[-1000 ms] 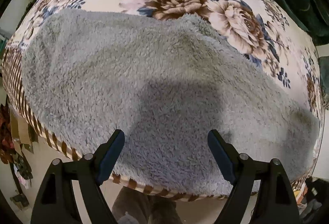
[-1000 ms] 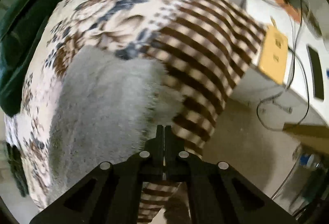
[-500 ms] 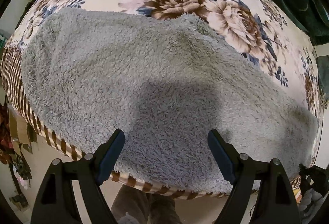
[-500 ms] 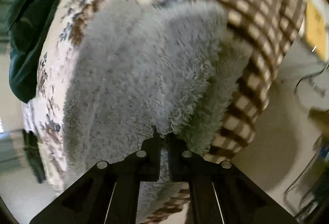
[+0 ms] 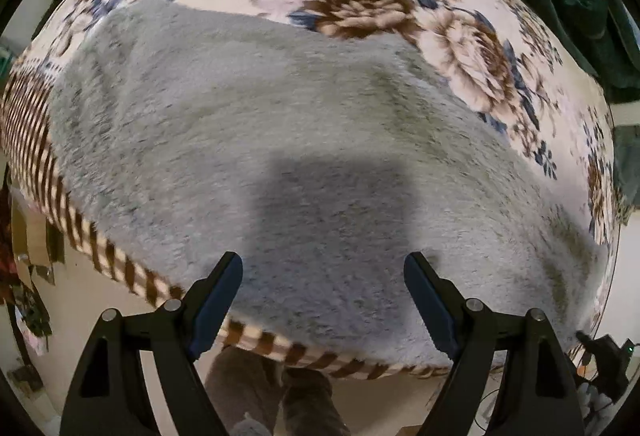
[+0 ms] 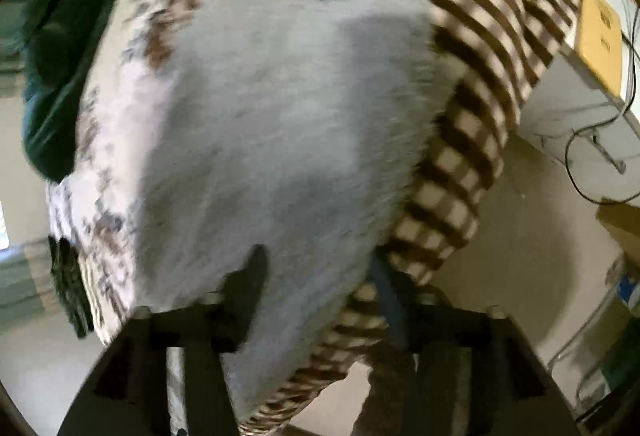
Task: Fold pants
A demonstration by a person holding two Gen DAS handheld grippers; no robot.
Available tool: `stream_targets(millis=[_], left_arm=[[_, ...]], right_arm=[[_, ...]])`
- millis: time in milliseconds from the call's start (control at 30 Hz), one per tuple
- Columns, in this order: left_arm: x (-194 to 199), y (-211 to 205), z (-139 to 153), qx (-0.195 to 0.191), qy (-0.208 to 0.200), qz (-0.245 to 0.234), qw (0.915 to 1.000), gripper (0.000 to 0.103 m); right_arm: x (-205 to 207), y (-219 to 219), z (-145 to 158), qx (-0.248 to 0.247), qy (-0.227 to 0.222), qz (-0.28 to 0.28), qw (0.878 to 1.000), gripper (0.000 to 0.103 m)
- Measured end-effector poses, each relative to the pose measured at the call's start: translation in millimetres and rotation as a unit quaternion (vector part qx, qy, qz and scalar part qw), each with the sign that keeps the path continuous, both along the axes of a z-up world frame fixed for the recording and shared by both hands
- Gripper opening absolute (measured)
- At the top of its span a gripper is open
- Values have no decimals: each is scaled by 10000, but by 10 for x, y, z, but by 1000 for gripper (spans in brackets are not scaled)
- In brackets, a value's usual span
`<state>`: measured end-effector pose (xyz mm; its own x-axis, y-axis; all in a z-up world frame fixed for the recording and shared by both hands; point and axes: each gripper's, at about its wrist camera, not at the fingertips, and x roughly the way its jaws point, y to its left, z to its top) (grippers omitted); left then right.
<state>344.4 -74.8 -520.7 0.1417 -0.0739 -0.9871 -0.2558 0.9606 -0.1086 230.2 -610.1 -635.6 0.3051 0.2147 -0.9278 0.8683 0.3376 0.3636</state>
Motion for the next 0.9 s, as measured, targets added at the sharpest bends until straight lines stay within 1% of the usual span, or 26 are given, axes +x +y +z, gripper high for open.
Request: stream_targets(millis=[67, 167, 300, 400, 467, 533, 633, 667, 700, 733, 767, 800, 833, 867, 900], left_arm=[[-63, 194, 25, -15, 12, 187, 9998, 82], [-144, 583, 43, 26, 54, 513, 9987, 82], [-143, 1147, 34, 231, 152, 793, 9965, 82], [-69, 1610, 62, 387, 57, 996, 9943, 82], [1, 1957, 91, 402, -68, 1224, 9916, 82], [68, 2296, 85, 332, -190, 1578, 9867, 82], [180, 2663, -13, 46, -290, 1990, 9796, 82], [211, 2792, -76, -157, -339, 2146, 9760, 82], [231, 2881, -123, -295, -371, 2231, 9736, 79], [251, 2960, -175, -494, -421, 2339, 9701, 62], [267, 3016, -215, -691, -528, 2401, 9668, 29], [283, 3032, -224, -776, -582, 2396, 9660, 17], [295, 3036, -227, -787, -630, 2359, 9665, 15], [295, 3029, -203, -805, -746, 2297, 9670, 7], [299, 3048, -170, -768, -822, 2247, 9679, 4]], right_arm=[[105, 311, 103, -18, -28, 261, 9997, 59], [230, 912, 85, 252, 29, 673, 9974, 59], [412, 1963, -161, 1115, 102, 1061, 9880, 59], [471, 2661, -350, 1622, 200, 1142, 9799, 59], [498, 3051, -429, 1779, 237, 1181, 9767, 59], [534, 3366, -495, 1799, 305, 1210, 9757, 59], [605, 3665, -567, 1766, 312, 1202, 9764, 59], [670, 3742, -591, 1722, 281, 1175, 9776, 50], [689, 3817, -569, 1548, 270, 1185, 9804, 40], [748, 3864, -552, 1401, 285, 1234, 9820, 25], [796, 3916, -527, 1270, 263, 1295, 9831, 19], [860, 3959, -500, 1170, 259, 1359, 9835, 16], [923, 4003, -460, 1049, 259, 1442, 9836, 13], [952, 4029, -420, 963, 237, 1503, 9836, 12], [981, 4068, -377, 858, 246, 1588, 9833, 12]])
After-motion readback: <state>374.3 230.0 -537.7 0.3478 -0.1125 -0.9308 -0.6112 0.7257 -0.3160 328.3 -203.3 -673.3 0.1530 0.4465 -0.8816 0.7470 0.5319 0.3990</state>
